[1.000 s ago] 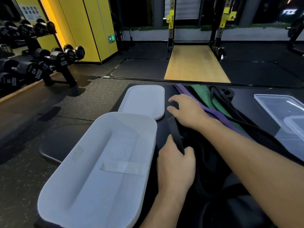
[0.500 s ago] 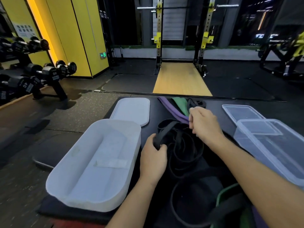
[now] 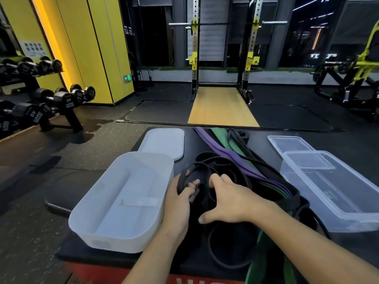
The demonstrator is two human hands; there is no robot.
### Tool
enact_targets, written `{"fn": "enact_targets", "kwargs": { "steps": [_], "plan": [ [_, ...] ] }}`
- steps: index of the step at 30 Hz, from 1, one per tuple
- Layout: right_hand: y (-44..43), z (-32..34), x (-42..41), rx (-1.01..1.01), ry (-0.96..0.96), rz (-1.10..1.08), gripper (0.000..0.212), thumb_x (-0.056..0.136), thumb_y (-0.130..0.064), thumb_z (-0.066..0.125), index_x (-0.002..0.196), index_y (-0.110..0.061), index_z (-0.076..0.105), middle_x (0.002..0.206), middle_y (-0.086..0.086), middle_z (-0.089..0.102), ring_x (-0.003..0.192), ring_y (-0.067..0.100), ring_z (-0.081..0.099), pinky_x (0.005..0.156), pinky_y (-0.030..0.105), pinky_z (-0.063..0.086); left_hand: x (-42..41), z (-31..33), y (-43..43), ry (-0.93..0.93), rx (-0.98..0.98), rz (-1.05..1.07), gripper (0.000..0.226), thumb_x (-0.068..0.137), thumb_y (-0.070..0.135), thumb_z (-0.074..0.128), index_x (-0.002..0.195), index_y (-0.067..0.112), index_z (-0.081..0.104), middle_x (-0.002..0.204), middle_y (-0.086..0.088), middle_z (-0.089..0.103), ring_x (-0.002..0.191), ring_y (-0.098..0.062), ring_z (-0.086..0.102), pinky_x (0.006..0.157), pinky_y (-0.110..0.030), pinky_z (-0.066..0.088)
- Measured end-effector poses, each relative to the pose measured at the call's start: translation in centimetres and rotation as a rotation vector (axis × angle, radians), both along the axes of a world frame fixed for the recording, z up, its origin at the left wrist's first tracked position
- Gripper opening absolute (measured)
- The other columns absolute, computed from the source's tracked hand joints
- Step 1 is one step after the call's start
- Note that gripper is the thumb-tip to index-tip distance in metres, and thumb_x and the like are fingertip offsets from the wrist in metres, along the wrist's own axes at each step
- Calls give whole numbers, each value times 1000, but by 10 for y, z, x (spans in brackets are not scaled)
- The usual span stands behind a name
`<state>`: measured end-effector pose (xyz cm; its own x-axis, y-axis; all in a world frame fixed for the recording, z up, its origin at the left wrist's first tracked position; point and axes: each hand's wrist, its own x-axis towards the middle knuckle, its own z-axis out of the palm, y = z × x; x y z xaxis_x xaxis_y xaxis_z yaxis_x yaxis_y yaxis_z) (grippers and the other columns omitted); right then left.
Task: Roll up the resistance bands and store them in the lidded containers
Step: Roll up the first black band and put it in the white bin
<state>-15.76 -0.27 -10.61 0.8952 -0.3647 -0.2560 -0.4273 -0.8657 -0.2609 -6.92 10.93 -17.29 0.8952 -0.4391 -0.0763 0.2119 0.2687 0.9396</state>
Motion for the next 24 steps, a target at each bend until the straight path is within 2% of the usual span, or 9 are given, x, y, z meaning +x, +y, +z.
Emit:
{"fn": "enact_targets", "kwargs": {
  "steps": [3, 6, 9, 12, 15, 17, 19, 21, 24],
  "plan": [
    [4, 3, 2, -35, 37, -77, 67, 76, -39, 79, 119, -22, 31, 106, -1, 48, 82, 21, 56, 64, 35, 45, 1, -1, 1, 15, -63, 1, 37, 98, -14, 46, 123, 6, 65, 95, -11, 62, 116, -26, 72, 103, -44, 56],
    [-4, 8, 3, -62, 39, -155, 56, 82, -25, 74, 119, -16, 33, 95, 2, 56, 83, 26, 59, 57, 34, 39, 2, -3, 0, 26, -89, 4, 37, 103, -7, 49, 132, 11, 62, 93, -11, 65, 110, -27, 74, 95, -42, 58],
    [-22, 12, 3, -250, -154, -208, 34, 88, -17, 63, 114, -20, 43, 110, 5, 66, 102, 34, 63, 74, 38, 43, -1, 0, 1, 60, -118, 17, 35, 108, 3, 46, 133, 24, 58, 92, -1, 71, 98, -23, 77, 80, -31, 58],
    [-47, 16, 6, -474, -453, -191, 32, 90, -17, 63, 118, -29, 56, 114, -3, 65, 107, 24, 60, 102, 38, 36, -3, 5, 2, 70, -134, 9, 30, 111, 11, 44, 128, 32, 56, 94, -4, 70, 83, -19, 77, 66, -27, 58],
    [-62, 9, 10, -532, -561, -129, 50, 83, -41, 75, 129, -32, 56, 125, -6, 50, 117, 20, 49, 115, 40, 24, -4, 4, 1, 29, -100, 7, 30, 110, 13, 45, 129, 33, 58, 100, -7, 69, 72, -16, 72, 66, -29, 56],
    [-64, 4, 10, -428, -406, -178, 80, 74, -68, 75, 139, -31, 46, 135, -3, 42, 127, 23, 41, 112, 43, 29, -3, 2, 1, -2, -71, 9, 34, 110, 13, 46, 137, 31, 56, 99, -3, 70, 65, -15, 68, 65, -29, 53],
    [-65, 4, 8, -298, -197, -205, 109, 60, -84, 73, 147, -29, 37, 144, 1, 37, 135, 27, 35, 111, 47, 33, -2, 1, 1, -44, -45, 3, 38, 109, 10, 47, 140, 31, 54, 96, -1, 71, 56, -15, 61, 56, -27, 46],
    [-65, 9, 3, -223, -56, -202, 123, 53, -87, 74, 152, -29, 31, 149, 2, 32, 140, 28, 30, 112, 48, 34, -2, 1, 2, -78, -25, -10, 46, 106, 8, 50, 144, 34, 50, 95, 0, 72, 49, -15, 53, 51, -28, 39],
    [-63, 13, -1, -184, 96, -186, 129, 54, -80, 81, 158, -31, 23, 159, 3, 20, 147, 29, 20, 117, 48, 31, -5, 0, 3, -129, 21, -29, 62, 101, 6, 57, 150, 41, 40, 91, 0, 72, 44, -15, 45, 48, -26, 40]
  ]
}}
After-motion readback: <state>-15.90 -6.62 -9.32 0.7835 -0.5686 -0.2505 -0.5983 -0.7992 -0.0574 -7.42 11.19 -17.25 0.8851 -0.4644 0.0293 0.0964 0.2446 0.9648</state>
